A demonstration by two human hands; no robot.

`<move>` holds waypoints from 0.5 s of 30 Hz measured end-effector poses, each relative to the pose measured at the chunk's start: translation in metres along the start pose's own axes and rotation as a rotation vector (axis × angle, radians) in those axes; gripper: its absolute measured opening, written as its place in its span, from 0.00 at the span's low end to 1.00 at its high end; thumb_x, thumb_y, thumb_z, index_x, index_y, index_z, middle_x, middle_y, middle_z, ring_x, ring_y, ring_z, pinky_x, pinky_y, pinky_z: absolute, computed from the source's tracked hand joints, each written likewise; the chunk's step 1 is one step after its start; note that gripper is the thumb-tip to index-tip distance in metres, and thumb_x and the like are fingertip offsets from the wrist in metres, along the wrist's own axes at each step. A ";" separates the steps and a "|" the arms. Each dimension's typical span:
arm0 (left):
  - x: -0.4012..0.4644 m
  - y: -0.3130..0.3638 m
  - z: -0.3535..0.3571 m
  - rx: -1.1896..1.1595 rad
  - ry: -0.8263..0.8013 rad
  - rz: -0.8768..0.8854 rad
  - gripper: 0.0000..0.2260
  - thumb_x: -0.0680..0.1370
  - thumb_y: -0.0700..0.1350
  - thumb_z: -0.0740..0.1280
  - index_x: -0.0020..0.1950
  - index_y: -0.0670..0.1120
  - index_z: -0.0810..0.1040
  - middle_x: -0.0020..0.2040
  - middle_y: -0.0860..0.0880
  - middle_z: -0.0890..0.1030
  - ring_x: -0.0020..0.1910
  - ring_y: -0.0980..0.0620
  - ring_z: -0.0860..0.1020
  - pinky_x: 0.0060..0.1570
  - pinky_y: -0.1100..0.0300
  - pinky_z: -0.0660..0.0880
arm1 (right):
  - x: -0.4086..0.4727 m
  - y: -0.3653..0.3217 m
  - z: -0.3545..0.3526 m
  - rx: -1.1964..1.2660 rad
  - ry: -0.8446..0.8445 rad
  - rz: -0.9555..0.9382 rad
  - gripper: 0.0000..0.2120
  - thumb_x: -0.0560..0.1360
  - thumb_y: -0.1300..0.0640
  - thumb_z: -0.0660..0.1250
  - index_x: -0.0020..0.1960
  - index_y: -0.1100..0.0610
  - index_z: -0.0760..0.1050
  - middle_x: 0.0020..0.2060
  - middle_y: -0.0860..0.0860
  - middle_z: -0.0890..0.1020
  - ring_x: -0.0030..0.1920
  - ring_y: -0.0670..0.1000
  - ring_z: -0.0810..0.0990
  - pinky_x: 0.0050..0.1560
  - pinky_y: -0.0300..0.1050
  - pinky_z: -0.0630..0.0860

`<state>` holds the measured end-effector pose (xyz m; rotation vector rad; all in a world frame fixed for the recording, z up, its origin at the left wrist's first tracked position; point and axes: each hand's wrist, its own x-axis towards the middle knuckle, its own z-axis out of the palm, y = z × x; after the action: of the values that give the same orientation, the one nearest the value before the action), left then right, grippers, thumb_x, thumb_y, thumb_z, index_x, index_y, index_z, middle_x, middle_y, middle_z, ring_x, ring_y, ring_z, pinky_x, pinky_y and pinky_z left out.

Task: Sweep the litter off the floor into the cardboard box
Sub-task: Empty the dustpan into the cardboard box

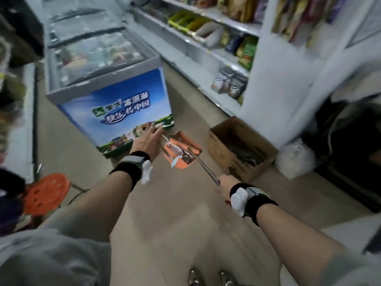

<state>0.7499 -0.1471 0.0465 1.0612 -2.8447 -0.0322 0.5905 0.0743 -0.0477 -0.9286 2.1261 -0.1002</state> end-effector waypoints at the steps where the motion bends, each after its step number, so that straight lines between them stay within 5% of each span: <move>1: 0.015 0.007 -0.007 -0.001 0.000 0.036 0.19 0.75 0.37 0.64 0.65 0.49 0.70 0.58 0.44 0.73 0.46 0.38 0.78 0.36 0.51 0.69 | 0.000 0.002 -0.008 0.028 0.043 0.021 0.15 0.77 0.51 0.63 0.58 0.59 0.76 0.54 0.57 0.81 0.51 0.60 0.81 0.44 0.45 0.74; 7: 0.104 0.072 -0.032 0.027 0.057 0.339 0.15 0.77 0.42 0.62 0.63 0.52 0.68 0.56 0.45 0.72 0.45 0.37 0.79 0.38 0.49 0.72 | -0.008 0.033 -0.052 0.232 0.247 0.098 0.18 0.77 0.49 0.62 0.63 0.56 0.75 0.58 0.57 0.80 0.54 0.60 0.81 0.53 0.50 0.78; 12: 0.144 0.132 -0.032 0.157 -0.004 0.527 0.26 0.72 0.38 0.68 0.67 0.52 0.65 0.61 0.46 0.70 0.50 0.38 0.78 0.44 0.46 0.75 | 0.001 0.066 -0.070 0.425 0.301 0.158 0.16 0.77 0.54 0.61 0.63 0.56 0.75 0.45 0.55 0.78 0.43 0.56 0.76 0.30 0.43 0.70; 15: 0.174 0.178 -0.019 0.302 -0.038 0.646 0.32 0.71 0.37 0.70 0.70 0.53 0.60 0.64 0.47 0.67 0.52 0.40 0.78 0.45 0.46 0.77 | 0.010 0.097 -0.078 0.550 0.304 0.210 0.16 0.76 0.53 0.61 0.62 0.56 0.76 0.46 0.56 0.79 0.43 0.56 0.75 0.38 0.47 0.76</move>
<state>0.5053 -0.1257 0.0917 0.1225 -3.1415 0.4394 0.4751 0.1208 -0.0359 -0.3797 2.2764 -0.7183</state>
